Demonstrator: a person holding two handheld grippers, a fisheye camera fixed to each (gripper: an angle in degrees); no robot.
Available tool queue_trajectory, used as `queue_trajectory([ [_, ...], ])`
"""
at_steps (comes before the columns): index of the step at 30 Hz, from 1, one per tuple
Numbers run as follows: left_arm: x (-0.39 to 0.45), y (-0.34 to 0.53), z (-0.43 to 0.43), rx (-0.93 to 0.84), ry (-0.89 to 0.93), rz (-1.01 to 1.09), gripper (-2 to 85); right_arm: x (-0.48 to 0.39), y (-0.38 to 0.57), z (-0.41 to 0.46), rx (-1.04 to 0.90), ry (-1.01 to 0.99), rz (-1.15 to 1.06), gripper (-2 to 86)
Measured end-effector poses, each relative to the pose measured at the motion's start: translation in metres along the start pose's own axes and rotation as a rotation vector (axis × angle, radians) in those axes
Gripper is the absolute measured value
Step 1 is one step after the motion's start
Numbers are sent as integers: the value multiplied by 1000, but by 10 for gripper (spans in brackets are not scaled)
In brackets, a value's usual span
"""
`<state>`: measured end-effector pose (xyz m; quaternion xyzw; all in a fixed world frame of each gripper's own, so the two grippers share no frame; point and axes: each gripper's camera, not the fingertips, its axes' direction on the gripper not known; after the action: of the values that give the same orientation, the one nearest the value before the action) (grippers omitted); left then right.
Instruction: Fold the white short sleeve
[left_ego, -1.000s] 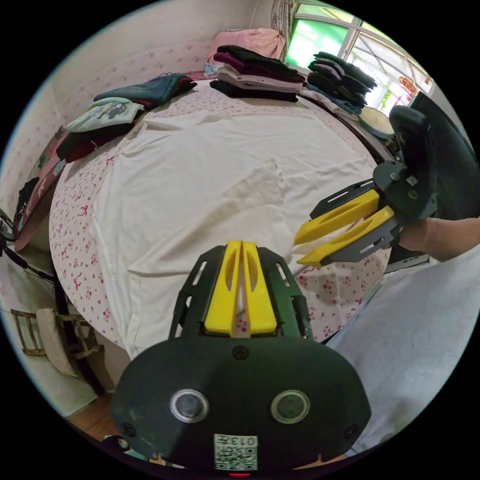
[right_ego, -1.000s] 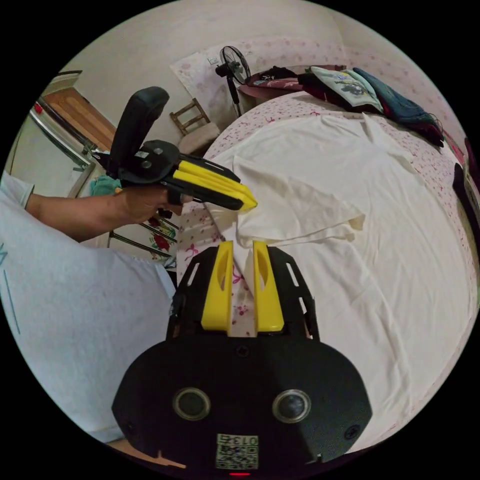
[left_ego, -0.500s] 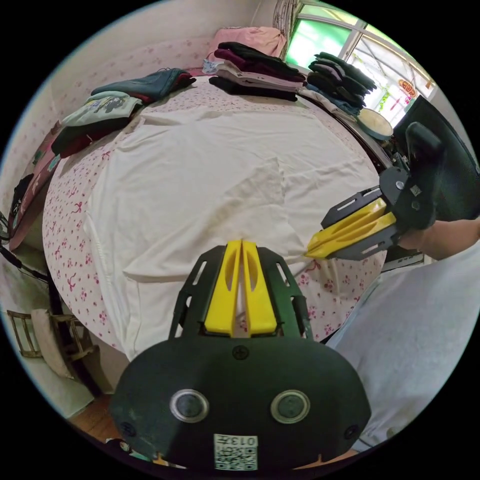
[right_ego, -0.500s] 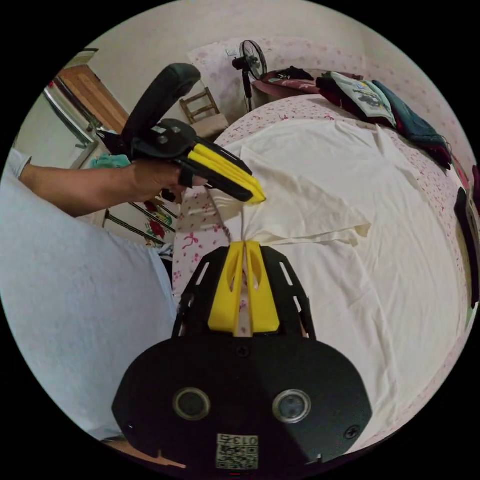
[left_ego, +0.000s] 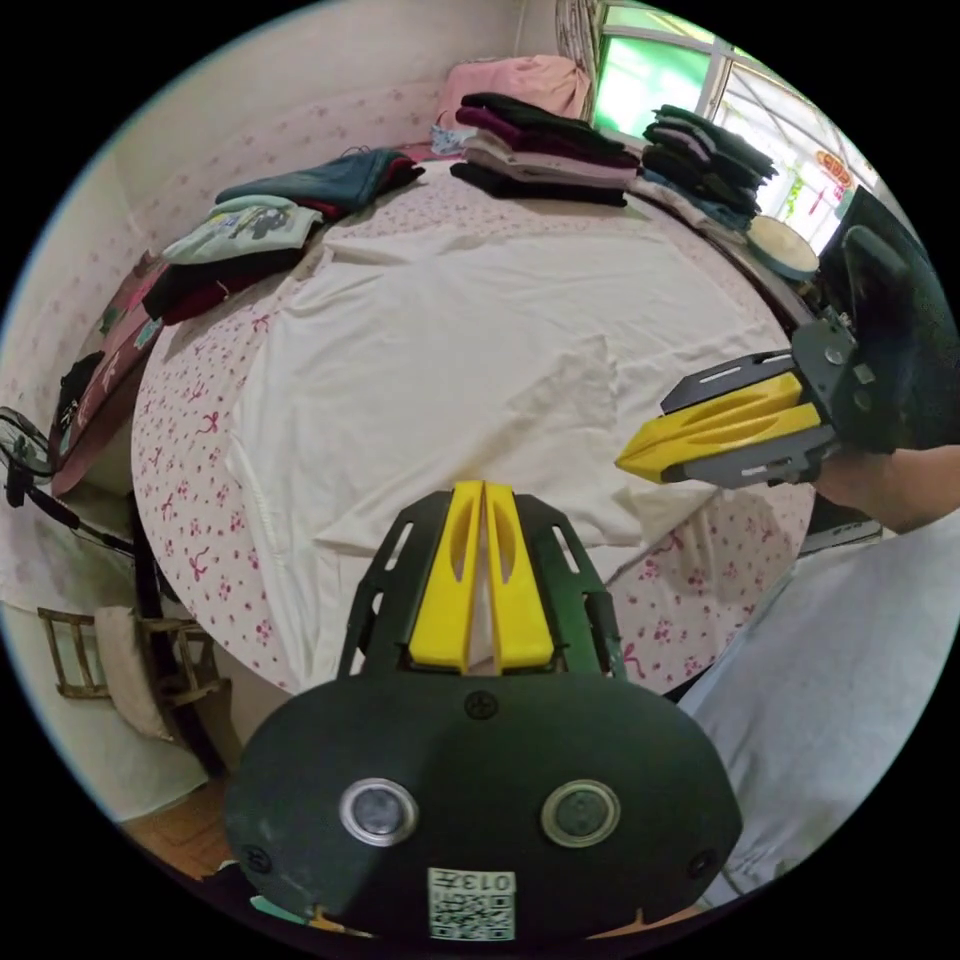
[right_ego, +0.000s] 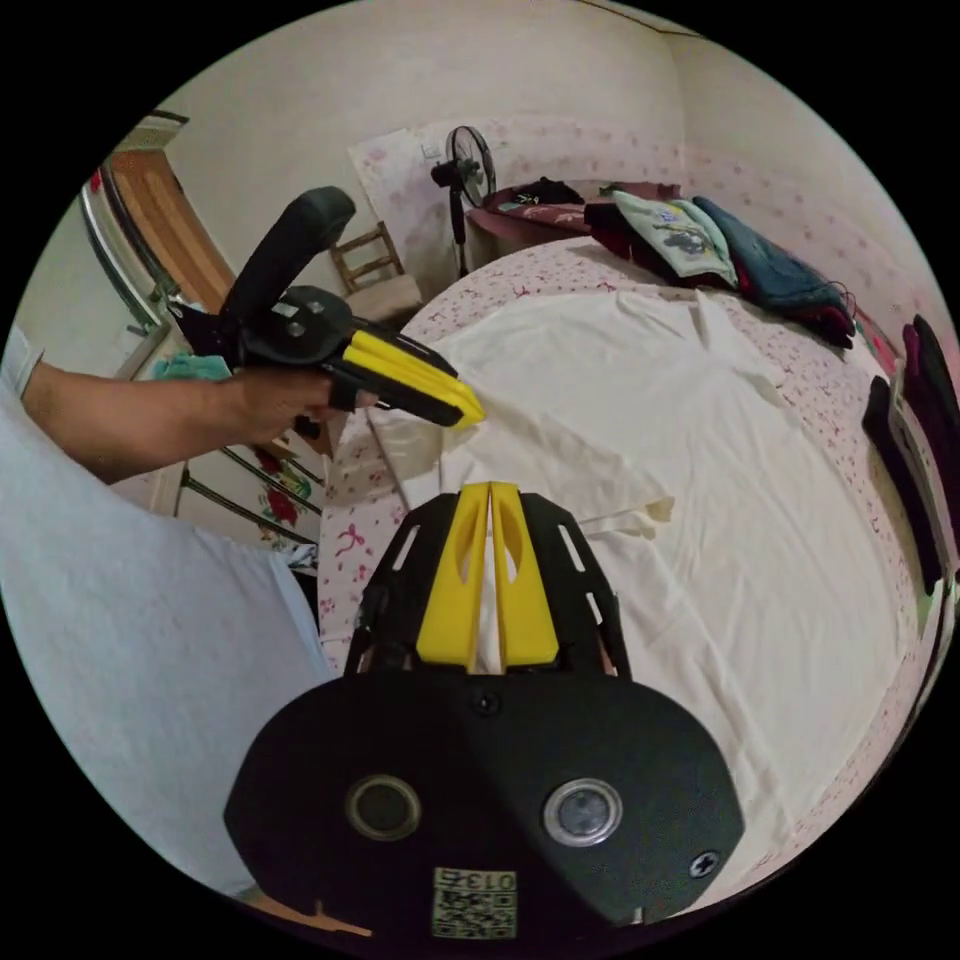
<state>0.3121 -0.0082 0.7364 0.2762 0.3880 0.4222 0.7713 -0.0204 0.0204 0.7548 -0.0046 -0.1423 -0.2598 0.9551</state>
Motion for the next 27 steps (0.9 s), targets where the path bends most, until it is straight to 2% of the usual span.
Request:
queue_trajectory([
  [2,0,-4,12,-42,-31,17,-2,-3,-5,17,-66,10,-36,5],
  [3,-1,-3,11,-33,-31,14,-2,-1,-5,33,-171,1,-37,5],
  [6,-4,2,3,-43,-20,-5,-2,8,3,23,-190,-88,-17,6],
  [12,-6,-13,-8,34,-9,-36,-2,29,1,-7,-19,117,89,17],
  [15,-3,-23,-2,20,-43,-20,-2,48,-1,-8,-38,160,217,33],
  [21,-16,-14,8,0,-26,-94,-3,70,32,-19,1,16,438,50],
  [27,-10,-13,8,-4,-41,-88,-3,87,36,-10,30,-75,514,36],
])
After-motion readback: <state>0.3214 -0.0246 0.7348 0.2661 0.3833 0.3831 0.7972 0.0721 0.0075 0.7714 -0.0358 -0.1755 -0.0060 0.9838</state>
